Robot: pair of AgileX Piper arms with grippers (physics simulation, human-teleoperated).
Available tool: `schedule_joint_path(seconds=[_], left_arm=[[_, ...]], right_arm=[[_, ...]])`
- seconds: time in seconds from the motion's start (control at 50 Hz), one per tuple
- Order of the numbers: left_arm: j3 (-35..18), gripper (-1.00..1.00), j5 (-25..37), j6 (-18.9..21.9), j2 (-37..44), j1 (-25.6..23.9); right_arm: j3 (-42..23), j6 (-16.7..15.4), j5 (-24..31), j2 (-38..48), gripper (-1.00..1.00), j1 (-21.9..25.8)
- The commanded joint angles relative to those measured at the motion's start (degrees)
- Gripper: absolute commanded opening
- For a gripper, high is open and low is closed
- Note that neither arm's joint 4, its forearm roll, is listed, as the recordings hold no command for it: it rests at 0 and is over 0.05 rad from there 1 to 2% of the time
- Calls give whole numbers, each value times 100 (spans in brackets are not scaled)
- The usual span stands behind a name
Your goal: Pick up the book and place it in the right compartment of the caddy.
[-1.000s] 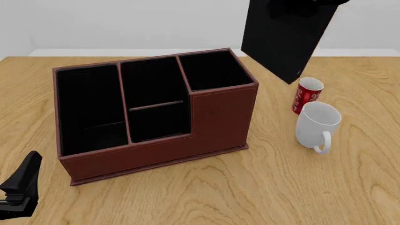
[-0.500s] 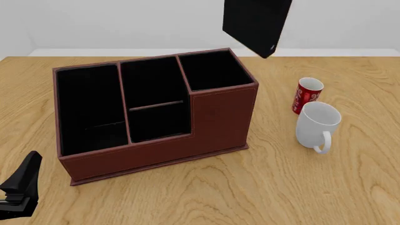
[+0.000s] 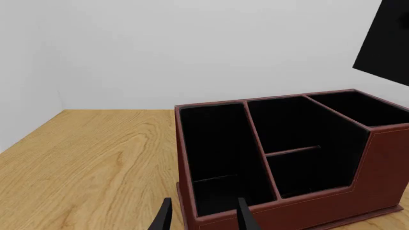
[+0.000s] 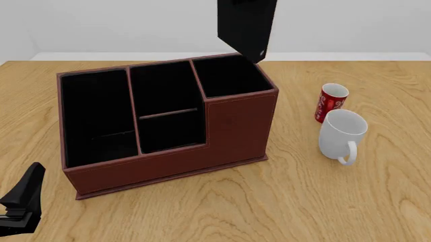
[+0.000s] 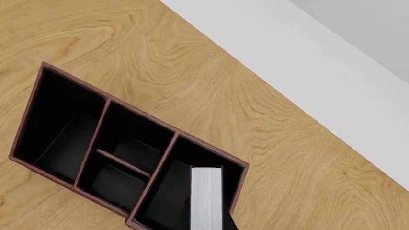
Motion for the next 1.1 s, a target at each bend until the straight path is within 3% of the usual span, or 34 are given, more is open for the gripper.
schedule_joint_path(seconds=[0.02, 0.78, 1.1], left_arm=[[0, 100, 0, 0, 0, 0], [0, 100, 0, 0, 0, 0], [0, 100, 0, 0, 0, 0]], right_arm=[[-120, 300, -285, 302, -100, 79], [1789, 590, -1619, 63, -100, -13], [2246, 756, -2049, 138, -100, -39]])
